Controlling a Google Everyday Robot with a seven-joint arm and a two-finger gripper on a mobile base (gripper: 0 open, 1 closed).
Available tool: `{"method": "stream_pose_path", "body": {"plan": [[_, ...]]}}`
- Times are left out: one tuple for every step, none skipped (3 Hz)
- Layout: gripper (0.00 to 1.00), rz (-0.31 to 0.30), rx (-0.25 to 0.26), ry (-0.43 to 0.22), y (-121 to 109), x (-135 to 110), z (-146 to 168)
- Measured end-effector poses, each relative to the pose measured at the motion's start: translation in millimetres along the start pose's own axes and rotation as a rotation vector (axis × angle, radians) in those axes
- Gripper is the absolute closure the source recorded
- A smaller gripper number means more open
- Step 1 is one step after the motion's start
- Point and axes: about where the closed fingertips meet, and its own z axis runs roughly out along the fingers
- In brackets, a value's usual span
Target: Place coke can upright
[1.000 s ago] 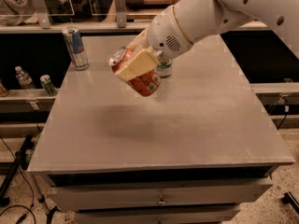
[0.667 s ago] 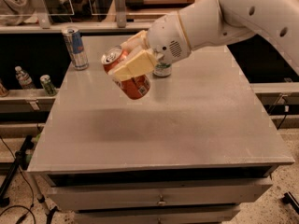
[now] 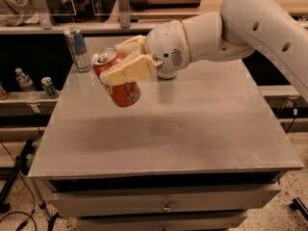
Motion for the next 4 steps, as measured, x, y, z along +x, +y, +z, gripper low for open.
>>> {"method": "stream_pose_path", "body": {"plan": [[1.00,0.009,0.016,0.015,3.6,0.8,10.2],[1.00,0.028,0.021,0.007,3.4,7.3,20.3],[1.00,0.048,0.014,-0.017,0.9,15.0,28.0],[1.00,0.061,0.016,-0.049,-2.2,23.6,34.1]]}}
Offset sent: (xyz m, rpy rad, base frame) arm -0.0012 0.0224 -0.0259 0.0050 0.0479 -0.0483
